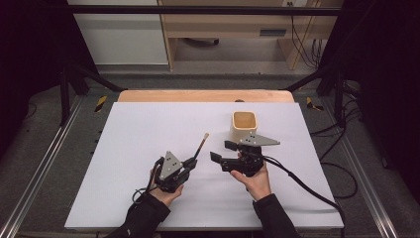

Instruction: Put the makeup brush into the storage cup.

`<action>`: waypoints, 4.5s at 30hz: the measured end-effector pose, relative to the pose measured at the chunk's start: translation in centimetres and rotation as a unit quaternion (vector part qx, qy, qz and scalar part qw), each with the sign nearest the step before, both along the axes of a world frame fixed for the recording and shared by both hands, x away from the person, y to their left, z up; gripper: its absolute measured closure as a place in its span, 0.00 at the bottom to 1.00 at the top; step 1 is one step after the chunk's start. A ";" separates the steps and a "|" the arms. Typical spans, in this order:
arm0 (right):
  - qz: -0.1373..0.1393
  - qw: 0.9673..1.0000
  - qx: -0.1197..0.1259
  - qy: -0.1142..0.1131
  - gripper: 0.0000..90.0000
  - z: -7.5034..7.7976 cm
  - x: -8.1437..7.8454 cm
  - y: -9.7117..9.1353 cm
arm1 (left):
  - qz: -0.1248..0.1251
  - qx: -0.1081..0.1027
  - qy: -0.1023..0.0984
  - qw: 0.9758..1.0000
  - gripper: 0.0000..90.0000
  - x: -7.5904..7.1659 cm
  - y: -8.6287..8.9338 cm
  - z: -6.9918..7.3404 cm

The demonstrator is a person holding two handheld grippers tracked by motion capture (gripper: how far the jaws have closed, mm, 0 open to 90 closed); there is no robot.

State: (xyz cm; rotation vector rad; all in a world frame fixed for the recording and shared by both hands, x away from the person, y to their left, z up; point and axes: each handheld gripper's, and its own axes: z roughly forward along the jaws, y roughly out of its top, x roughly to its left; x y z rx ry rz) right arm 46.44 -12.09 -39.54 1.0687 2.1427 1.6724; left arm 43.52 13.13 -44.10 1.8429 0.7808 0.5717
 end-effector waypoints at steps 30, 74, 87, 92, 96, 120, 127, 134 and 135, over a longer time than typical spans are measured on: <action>-0.015 0.995 0.086 0.037 0.48 -1.8 1.5 3.8 | 0.030 -0.027 0.007 0.999 0.92 0.2 -0.3 -0.3; -0.021 0.982 0.161 0.091 0.92 -3.2 2.1 4.8 | 0.033 -0.021 0.024 0.999 0.93 0.2 -0.7 -0.3; -0.017 0.983 0.163 0.086 0.93 -3.1 2.0 4.8 | 0.028 -0.018 0.025 0.999 0.91 0.2 -0.6 -0.1; -0.020 0.985 0.153 0.080 0.93 -2.9 2.0 4.7 | 0.000 -0.014 0.029 0.999 0.80 0.4 -0.4 0.1; -0.027 0.987 0.144 0.066 0.93 -2.6 2.0 4.5 | -0.011 -0.008 0.026 1.000 0.68 0.4 -0.2 0.3; -0.062 0.994 0.093 -0.007 0.93 1.2 2.0 1.6 | 0.006 -0.012 0.065 0.998 0.15 1.4 5.3 1.2; -0.069 0.994 0.079 -0.021 0.93 2.1 2.0 0.7 | 0.021 0.001 0.071 0.997 0.14 1.7 7.0 0.9; -0.084 0.993 0.069 -0.039 0.93 3.3 2.2 -0.6 | 0.028 0.019 0.077 0.996 0.13 1.9 8.3 0.8; -0.086 0.993 0.069 -0.040 0.93 3.5 2.3 -0.8 | 0.029 0.018 0.079 0.996 0.13 2.0 8.6 0.9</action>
